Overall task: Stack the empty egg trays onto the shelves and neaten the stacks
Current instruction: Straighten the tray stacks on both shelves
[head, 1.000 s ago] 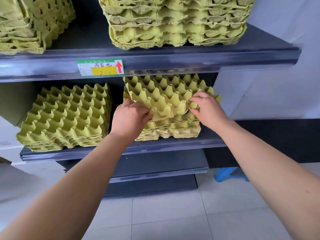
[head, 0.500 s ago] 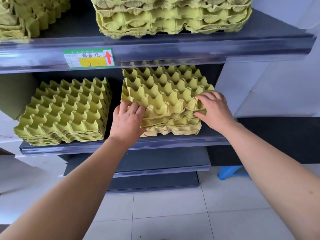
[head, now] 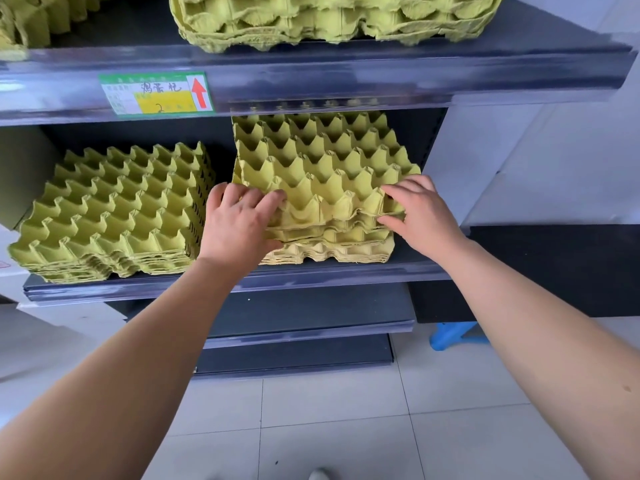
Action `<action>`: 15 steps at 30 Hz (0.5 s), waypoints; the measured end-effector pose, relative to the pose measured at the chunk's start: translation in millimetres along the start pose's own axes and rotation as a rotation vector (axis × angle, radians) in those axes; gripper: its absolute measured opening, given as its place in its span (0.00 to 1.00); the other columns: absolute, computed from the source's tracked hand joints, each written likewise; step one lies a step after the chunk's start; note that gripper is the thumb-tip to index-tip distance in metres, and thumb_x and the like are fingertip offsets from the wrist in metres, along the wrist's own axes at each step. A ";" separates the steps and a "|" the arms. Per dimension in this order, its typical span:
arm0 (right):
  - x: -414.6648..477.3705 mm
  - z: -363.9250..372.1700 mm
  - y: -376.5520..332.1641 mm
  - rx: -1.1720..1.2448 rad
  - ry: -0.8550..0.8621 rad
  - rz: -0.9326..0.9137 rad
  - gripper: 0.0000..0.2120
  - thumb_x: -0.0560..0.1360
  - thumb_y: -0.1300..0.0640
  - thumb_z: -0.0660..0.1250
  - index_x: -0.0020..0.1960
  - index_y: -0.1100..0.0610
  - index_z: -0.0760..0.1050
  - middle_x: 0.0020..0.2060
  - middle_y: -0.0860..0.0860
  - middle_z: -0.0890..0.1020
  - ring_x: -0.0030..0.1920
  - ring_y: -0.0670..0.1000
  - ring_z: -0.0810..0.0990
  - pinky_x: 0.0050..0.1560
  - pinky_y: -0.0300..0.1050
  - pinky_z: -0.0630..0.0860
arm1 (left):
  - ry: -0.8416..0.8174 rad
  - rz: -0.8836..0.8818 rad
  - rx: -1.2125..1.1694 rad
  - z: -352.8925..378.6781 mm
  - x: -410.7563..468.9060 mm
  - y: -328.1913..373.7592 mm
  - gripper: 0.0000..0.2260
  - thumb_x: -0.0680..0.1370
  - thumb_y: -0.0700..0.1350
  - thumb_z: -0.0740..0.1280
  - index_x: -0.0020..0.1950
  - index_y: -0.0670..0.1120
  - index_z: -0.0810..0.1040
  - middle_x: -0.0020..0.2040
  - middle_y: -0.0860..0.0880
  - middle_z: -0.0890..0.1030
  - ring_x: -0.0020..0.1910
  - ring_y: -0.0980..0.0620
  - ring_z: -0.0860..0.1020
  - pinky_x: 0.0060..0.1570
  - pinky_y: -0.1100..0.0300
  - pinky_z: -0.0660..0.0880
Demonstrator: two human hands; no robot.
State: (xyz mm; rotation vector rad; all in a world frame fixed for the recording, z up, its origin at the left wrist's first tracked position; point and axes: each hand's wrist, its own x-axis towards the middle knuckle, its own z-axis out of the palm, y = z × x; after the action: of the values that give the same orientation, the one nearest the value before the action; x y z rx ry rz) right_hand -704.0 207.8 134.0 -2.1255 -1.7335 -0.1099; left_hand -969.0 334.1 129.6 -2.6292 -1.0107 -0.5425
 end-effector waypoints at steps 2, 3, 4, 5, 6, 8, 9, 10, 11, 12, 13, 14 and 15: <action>0.1 0.4 -7.2 0.012 0.012 -0.029 0.26 0.73 0.51 0.70 0.68 0.59 0.72 0.58 0.54 0.79 0.66 0.55 0.67 0.63 0.51 0.68 | 0.002 -0.020 0.020 0.2 0.7 -10.2 0.33 0.60 0.54 0.80 0.62 0.50 0.74 0.50 0.46 0.79 0.54 0.40 0.72 0.62 0.42 0.61; 0.4 2.6 -11.9 0.013 0.000 -0.046 0.25 0.74 0.50 0.70 0.68 0.58 0.72 0.58 0.53 0.79 0.66 0.54 0.67 0.63 0.50 0.67 | -0.006 -0.048 0.024 0.2 0.7 -15.8 0.30 0.62 0.54 0.79 0.61 0.50 0.74 0.52 0.45 0.79 0.55 0.40 0.72 0.63 0.40 0.60; 0.8 6.2 -16.4 0.009 -0.019 -0.060 0.25 0.75 0.50 0.68 0.69 0.58 0.71 0.59 0.53 0.78 0.66 0.54 0.66 0.64 0.49 0.66 | -0.022 -0.084 0.023 -0.4 0.9 -20.7 0.28 0.64 0.54 0.78 0.61 0.51 0.74 0.54 0.44 0.78 0.56 0.39 0.72 0.65 0.39 0.59; 1.3 9.9 -19.6 0.003 -0.037 -0.064 0.25 0.75 0.49 0.67 0.69 0.58 0.70 0.59 0.52 0.78 0.67 0.53 0.65 0.65 0.48 0.65 | -0.053 -0.112 0.023 -0.8 1.1 -24.6 0.27 0.66 0.54 0.77 0.62 0.51 0.73 0.57 0.44 0.76 0.57 0.38 0.71 0.66 0.37 0.58; 2.0 12.9 -21.5 -0.001 -0.051 -0.057 0.25 0.76 0.49 0.66 0.70 0.58 0.69 0.60 0.52 0.77 0.68 0.53 0.64 0.66 0.47 0.64 | -0.097 -0.118 0.031 -0.6 1.2 -27.0 0.29 0.67 0.55 0.76 0.65 0.53 0.70 0.60 0.44 0.74 0.59 0.38 0.70 0.68 0.36 0.56; 4.0 16.4 -21.8 0.002 -0.073 -0.034 0.25 0.77 0.49 0.64 0.71 0.57 0.68 0.62 0.52 0.75 0.69 0.54 0.62 0.67 0.47 0.62 | -0.192 -0.079 0.051 1.5 0.3 -27.5 0.36 0.67 0.57 0.73 0.71 0.56 0.63 0.65 0.45 0.69 0.62 0.38 0.69 0.70 0.37 0.52; 4.4 17.1 -21.0 0.002 -0.083 -0.029 0.25 0.77 0.49 0.64 0.71 0.58 0.67 0.63 0.52 0.74 0.69 0.54 0.62 0.67 0.48 0.62 | -0.215 -0.057 0.051 3.8 -0.6 -25.6 0.37 0.67 0.58 0.73 0.72 0.57 0.61 0.66 0.46 0.69 0.62 0.39 0.69 0.70 0.38 0.51; 4.3 17.3 -20.2 -0.003 -0.089 -0.027 0.25 0.77 0.49 0.64 0.71 0.58 0.67 0.63 0.52 0.74 0.69 0.54 0.62 0.67 0.48 0.62 | -0.222 -0.047 0.041 7.1 -1.3 -23.8 0.37 0.67 0.58 0.73 0.73 0.56 0.61 0.66 0.47 0.70 0.63 0.40 0.69 0.70 0.38 0.52; 3.8 17.2 -19.5 -0.014 -0.090 -0.029 0.26 0.76 0.49 0.66 0.71 0.58 0.68 0.64 0.52 0.73 0.69 0.54 0.62 0.68 0.49 0.61 | -0.220 -0.049 0.024 10.7 -1.9 -22.5 0.37 0.67 0.57 0.74 0.72 0.55 0.62 0.64 0.47 0.72 0.62 0.41 0.69 0.70 0.39 0.54; 2.6 17.0 -19.0 -0.039 -0.077 -0.032 0.26 0.75 0.49 0.68 0.70 0.58 0.69 0.65 0.53 0.73 0.69 0.55 0.62 0.69 0.50 0.61 | -0.208 -0.056 0.006 14.1 -2.1 -21.3 0.35 0.67 0.55 0.75 0.71 0.54 0.64 0.61 0.48 0.75 0.61 0.41 0.70 0.69 0.40 0.56; 0.8 17.1 -17.8 -0.084 -0.048 -0.032 0.27 0.73 0.48 0.70 0.68 0.57 0.71 0.65 0.54 0.72 0.69 0.56 0.62 0.70 0.53 0.61 | -0.192 -0.066 -0.007 17.8 -1.9 -20.6 0.34 0.68 0.53 0.76 0.70 0.52 0.66 0.58 0.47 0.76 0.60 0.41 0.71 0.68 0.41 0.58; -1.3 17.8 -16.2 -0.140 -0.020 -0.021 0.28 0.70 0.48 0.73 0.66 0.56 0.74 0.65 0.55 0.71 0.69 0.58 0.61 0.71 0.56 0.59 | -0.180 -0.073 -0.015 20.3 -1.1 -19.5 0.32 0.68 0.52 0.76 0.69 0.51 0.67 0.56 0.46 0.77 0.58 0.41 0.72 0.67 0.42 0.60; -3.5 18.6 -15.1 -0.186 -0.006 0.003 0.28 0.68 0.48 0.75 0.65 0.55 0.75 0.65 0.57 0.70 0.69 0.59 0.61 0.71 0.59 0.57 | -0.179 -0.077 -0.022 21.3 0.1 -18.6 0.32 0.68 0.51 0.76 0.68 0.50 0.67 0.55 0.46 0.77 0.57 0.41 0.72 0.66 0.43 0.62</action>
State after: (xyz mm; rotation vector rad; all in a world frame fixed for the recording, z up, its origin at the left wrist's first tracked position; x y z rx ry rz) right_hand -722.7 213.4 119.6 -2.2604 -1.7844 -0.2743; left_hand -976.5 355.6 112.8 -2.7060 -1.1680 -0.3406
